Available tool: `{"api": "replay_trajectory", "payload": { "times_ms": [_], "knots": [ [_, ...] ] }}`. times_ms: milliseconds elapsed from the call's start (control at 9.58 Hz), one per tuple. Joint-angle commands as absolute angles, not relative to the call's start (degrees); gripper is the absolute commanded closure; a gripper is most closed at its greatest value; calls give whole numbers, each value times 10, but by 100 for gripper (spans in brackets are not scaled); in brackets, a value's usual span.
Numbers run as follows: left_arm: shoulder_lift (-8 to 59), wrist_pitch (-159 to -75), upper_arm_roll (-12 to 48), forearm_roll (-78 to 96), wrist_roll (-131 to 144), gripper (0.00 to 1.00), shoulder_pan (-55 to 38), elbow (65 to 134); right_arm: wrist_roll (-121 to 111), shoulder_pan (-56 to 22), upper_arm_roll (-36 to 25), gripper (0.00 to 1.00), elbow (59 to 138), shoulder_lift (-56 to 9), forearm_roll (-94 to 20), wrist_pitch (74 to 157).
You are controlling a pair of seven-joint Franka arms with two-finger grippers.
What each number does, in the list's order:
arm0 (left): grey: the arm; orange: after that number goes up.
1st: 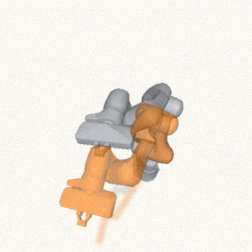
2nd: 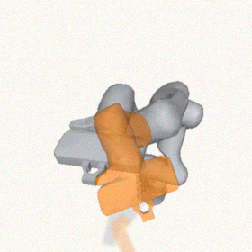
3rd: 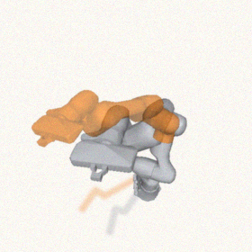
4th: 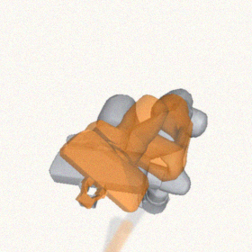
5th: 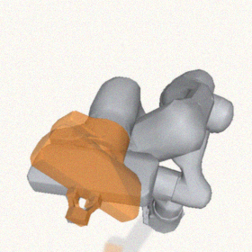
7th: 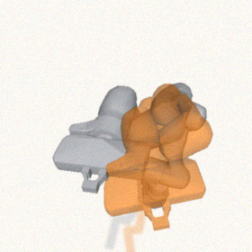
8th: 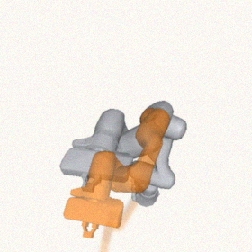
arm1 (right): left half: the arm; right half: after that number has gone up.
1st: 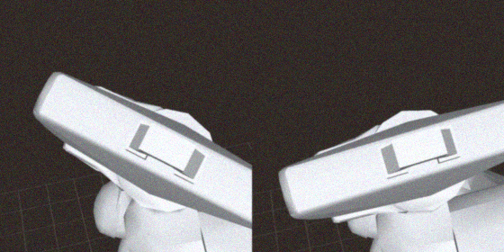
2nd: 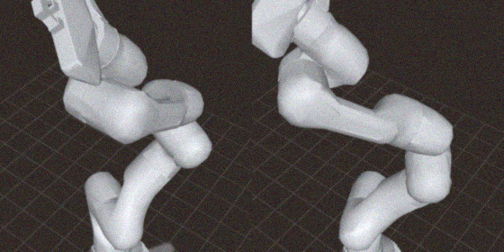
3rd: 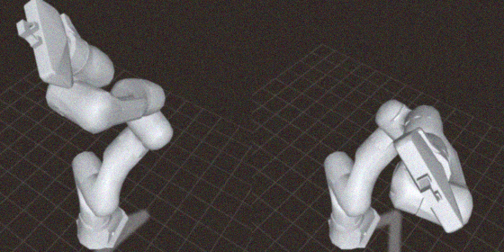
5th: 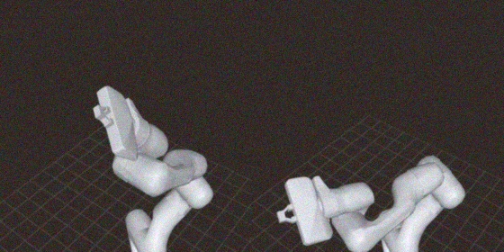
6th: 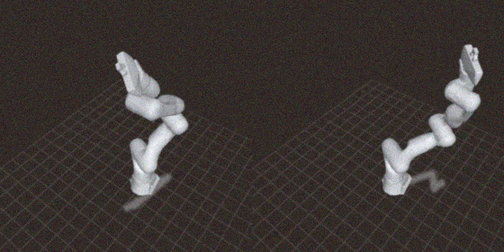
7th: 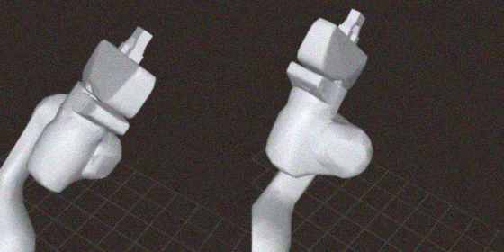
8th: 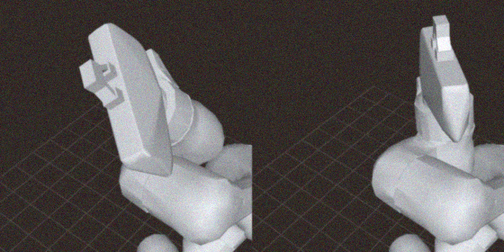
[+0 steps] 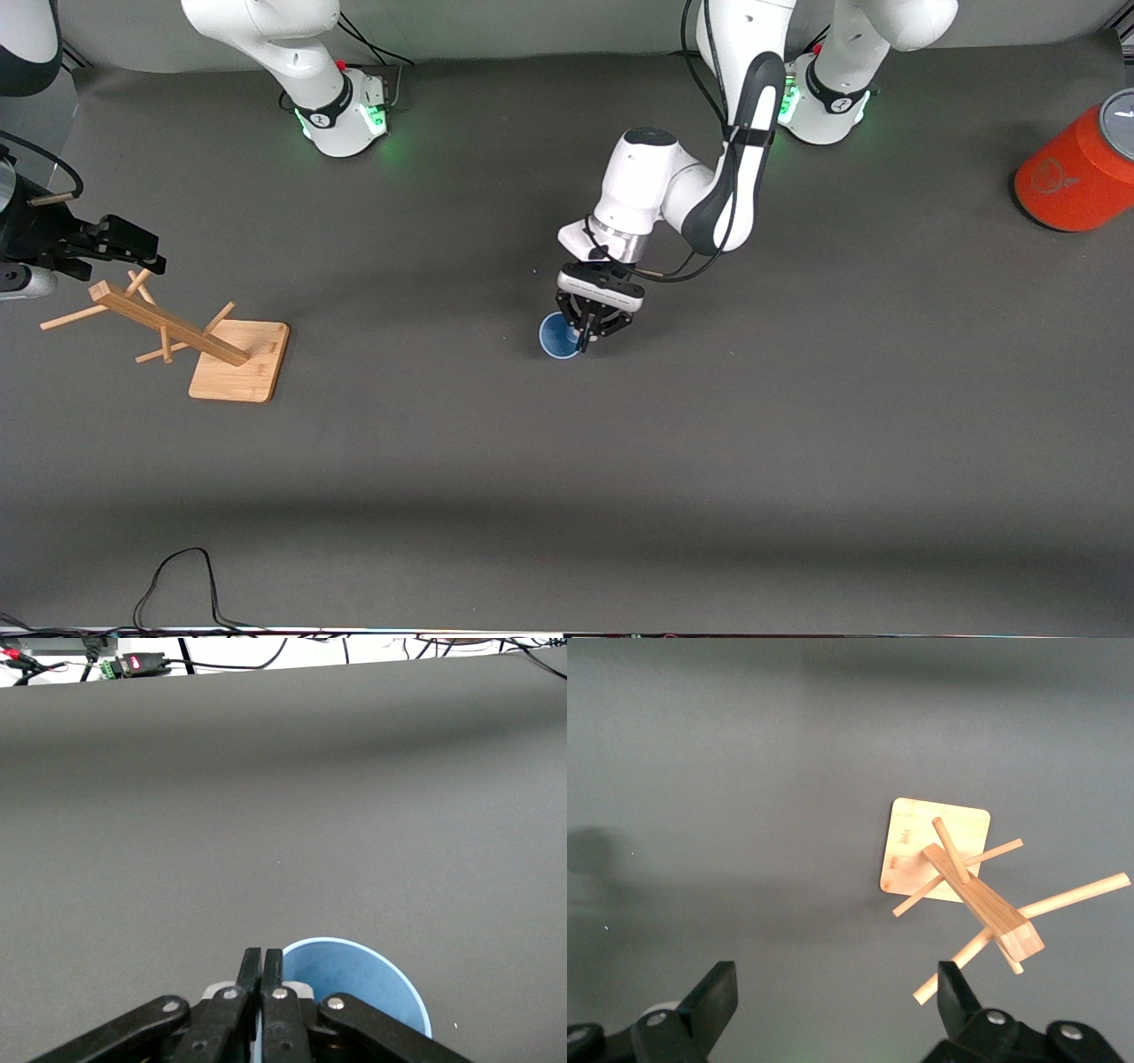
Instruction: Rotate and upright cup with both arms
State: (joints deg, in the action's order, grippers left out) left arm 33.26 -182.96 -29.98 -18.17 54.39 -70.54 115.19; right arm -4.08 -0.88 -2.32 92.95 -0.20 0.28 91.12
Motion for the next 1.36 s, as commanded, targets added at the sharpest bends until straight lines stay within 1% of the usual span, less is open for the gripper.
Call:
{"api": "replay_trajectory", "payload": {
  "times_ms": [0,209,418,522,627,731,835,940,1253],
  "knots": [
    [340,-1846,-313,-182,549,100,-719,1161,-45,-14,-27,0,918,-5,11,906],
    [356,-1871,-313,-164,550,100,-716,1161,-47,-13,-29,0,919,-3,11,905],
    [356,-1881,-313,-161,550,100,-716,1161,-45,-13,-28,0,919,-3,11,905],
    [357,-1881,-313,-161,550,87,-716,1161,-46,-14,-29,0,920,-2,11,904],
    [357,-1882,-313,-161,550,47,-716,1161,-46,-14,-28,0,920,-3,11,905],
    [359,-1882,-313,-161,550,23,-716,1161,-47,-14,-28,0,920,-2,11,905],
    [361,-1882,-313,-161,550,7,-716,1161,-48,-14,-28,0,921,-2,11,904],
    [362,-1882,-313,-161,550,4,-716,1162,-49,-13,-28,0,920,-3,11,904],
    [366,-1892,-313,-161,550,5,-716,1166,-49,-13,-28,0,920,-3,11,905]
  ]
}}
